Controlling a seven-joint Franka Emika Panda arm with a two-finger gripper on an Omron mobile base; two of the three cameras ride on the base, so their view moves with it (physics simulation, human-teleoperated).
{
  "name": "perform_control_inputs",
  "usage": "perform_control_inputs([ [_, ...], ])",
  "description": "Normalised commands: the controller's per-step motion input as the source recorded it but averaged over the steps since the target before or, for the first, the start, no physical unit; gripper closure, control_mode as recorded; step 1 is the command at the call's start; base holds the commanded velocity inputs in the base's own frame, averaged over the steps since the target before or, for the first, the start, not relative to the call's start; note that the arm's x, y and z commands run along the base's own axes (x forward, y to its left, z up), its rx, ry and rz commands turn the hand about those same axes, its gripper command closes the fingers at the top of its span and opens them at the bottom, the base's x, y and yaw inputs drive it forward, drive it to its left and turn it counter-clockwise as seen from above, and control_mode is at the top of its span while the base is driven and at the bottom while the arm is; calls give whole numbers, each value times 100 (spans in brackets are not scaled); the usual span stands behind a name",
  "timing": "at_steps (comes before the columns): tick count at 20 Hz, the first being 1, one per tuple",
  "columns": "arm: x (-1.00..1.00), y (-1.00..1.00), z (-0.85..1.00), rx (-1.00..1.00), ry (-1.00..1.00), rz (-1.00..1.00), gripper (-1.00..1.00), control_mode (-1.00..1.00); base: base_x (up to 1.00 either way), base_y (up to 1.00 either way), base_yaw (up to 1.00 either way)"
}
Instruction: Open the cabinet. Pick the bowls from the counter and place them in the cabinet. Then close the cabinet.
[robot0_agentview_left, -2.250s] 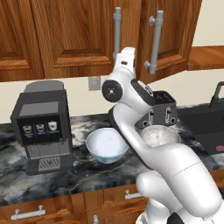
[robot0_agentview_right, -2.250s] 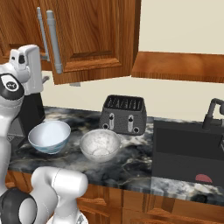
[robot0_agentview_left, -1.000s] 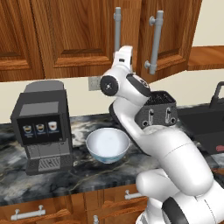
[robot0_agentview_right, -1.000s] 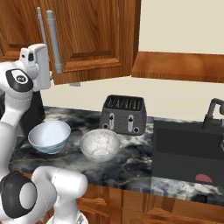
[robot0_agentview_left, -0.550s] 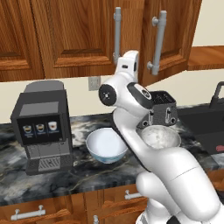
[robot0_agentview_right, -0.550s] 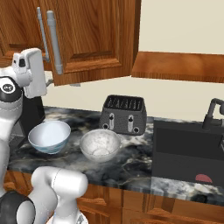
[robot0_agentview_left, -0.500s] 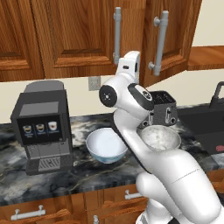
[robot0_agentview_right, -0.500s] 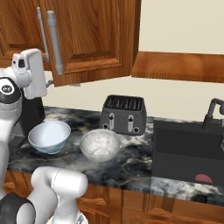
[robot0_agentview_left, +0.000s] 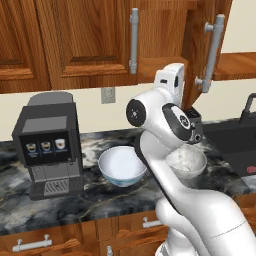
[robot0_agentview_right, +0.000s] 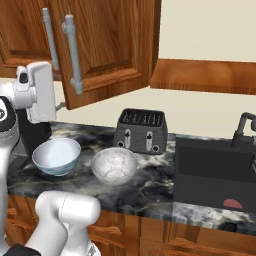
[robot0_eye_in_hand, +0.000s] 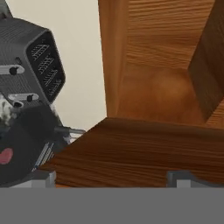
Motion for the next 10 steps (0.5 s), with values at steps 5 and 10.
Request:
perform_control_inputs([
  [5,-44,-100,0,0,4,-18,-100,-100,0,0,0],
  [10,-55,-100,-8,0,0,-17,-100,-100,0,0,0],
])
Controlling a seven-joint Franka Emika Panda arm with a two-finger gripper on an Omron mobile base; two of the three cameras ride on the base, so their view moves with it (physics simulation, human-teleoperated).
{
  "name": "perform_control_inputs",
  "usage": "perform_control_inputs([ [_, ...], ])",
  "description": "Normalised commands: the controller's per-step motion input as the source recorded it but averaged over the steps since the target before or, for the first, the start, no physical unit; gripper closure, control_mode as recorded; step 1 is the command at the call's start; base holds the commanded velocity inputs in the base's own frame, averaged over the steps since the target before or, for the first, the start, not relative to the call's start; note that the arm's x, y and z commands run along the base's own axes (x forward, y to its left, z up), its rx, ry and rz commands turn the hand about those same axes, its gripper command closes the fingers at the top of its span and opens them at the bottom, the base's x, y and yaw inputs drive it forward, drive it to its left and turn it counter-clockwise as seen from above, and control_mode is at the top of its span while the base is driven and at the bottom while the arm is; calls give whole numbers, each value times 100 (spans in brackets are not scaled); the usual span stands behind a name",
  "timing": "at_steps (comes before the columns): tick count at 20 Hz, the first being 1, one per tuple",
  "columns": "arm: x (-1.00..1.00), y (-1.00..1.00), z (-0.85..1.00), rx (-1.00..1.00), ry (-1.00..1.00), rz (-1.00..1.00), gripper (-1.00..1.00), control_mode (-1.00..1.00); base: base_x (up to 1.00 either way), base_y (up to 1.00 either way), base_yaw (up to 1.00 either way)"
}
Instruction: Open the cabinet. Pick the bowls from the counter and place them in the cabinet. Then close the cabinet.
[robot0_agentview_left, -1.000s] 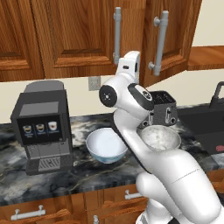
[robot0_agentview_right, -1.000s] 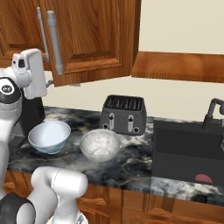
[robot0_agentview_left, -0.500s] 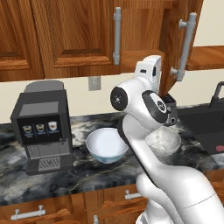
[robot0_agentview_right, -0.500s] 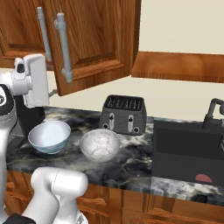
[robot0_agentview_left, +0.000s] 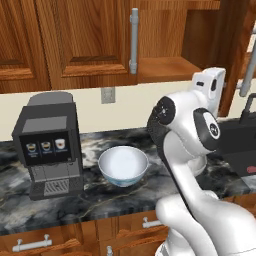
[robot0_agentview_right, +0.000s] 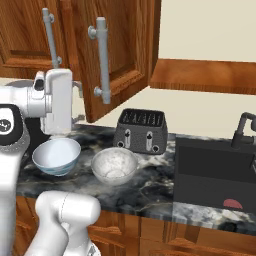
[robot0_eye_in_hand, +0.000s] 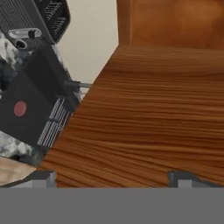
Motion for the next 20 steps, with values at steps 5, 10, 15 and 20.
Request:
perform_control_inputs([
  [5,-45,-100,-10,0,0,-13,-100,-100,0,0,0],
  [10,-30,-100,-8,0,0,-7,-100,-100,0,0,0],
  [15,-9,-55,-2,5,0,0,-100,-100,0,0,0],
  [20,-3,1,-1,0,0,0,-100,-100,0,0,0],
])
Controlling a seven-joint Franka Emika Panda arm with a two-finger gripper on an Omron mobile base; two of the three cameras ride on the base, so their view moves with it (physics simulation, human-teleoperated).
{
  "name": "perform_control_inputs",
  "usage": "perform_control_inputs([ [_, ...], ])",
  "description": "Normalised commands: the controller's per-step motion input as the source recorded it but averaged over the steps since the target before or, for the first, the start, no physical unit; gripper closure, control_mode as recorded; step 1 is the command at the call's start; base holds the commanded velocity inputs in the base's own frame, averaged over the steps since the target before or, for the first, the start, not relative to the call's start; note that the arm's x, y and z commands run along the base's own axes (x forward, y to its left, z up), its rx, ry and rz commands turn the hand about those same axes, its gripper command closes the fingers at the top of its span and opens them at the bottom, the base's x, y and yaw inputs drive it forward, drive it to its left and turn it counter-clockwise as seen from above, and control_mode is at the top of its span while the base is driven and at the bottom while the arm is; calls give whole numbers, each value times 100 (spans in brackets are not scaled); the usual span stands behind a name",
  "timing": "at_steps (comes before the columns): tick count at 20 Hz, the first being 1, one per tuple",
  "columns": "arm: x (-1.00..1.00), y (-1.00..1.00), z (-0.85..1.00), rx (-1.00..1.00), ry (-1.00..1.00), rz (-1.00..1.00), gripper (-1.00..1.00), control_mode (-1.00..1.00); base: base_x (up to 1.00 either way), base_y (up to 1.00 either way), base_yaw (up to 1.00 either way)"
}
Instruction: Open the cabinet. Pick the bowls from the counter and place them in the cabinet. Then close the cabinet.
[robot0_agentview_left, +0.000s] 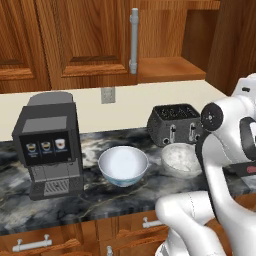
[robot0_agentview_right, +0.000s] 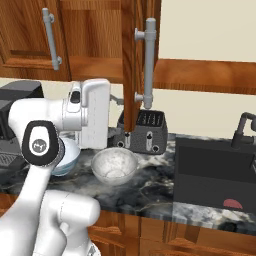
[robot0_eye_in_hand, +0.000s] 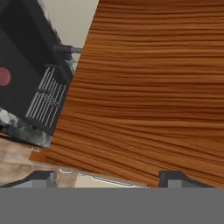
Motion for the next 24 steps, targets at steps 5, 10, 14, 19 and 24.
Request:
perform_control_inputs([
  [5,-21,23,0,4,-3,0,-100,-100,0,0,0],
  [10,-52,41,0,6,-7,0,-100,-100,0,0,0],
  [14,-51,56,0,9,-9,0,-100,-100,0,0,0],
  [19,-6,79,0,21,-23,0,-100,-100,0,0,0],
  [24,0,73,-4,32,-41,0,-100,-100,0,0,0],
])
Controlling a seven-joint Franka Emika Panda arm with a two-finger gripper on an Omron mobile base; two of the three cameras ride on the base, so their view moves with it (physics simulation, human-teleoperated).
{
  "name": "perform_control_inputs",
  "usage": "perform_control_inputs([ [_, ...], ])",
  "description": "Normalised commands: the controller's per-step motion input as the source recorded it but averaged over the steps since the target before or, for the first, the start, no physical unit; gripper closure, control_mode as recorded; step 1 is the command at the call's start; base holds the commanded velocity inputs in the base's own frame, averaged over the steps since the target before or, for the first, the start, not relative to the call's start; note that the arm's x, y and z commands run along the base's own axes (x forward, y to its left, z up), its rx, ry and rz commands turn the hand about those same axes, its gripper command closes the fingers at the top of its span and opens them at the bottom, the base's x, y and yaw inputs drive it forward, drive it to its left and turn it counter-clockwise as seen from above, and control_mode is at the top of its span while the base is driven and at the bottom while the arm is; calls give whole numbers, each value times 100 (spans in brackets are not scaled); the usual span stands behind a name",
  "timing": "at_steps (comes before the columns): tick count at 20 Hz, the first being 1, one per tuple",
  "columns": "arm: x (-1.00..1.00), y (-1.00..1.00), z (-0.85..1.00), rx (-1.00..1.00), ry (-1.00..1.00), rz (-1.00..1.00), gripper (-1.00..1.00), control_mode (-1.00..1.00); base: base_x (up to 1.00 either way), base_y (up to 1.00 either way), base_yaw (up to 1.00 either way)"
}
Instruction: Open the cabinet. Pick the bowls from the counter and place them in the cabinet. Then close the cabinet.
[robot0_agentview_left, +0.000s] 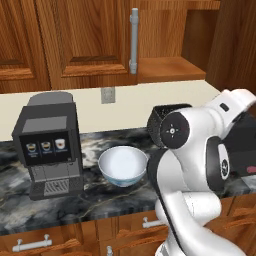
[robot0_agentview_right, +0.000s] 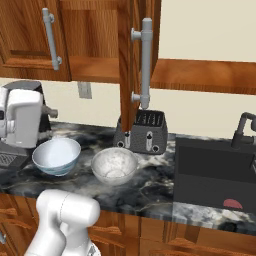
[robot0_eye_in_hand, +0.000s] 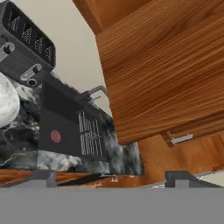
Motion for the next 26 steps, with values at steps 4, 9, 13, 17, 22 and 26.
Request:
perform_control_inputs([
  [4,0,55,0,37,-55,6,-100,-100,0,0,0],
  [9,0,29,0,33,-50,22,-100,-100,0,0,0],
  [13,0,14,0,23,-33,33,-100,-100,0,0,0],
  [17,0,19,0,12,-31,35,-100,-100,0,0,0],
  [22,0,26,0,8,-43,31,-100,-100,0,0,0],
  [26,0,25,0,12,-46,19,-100,-100,0,0,0],
])
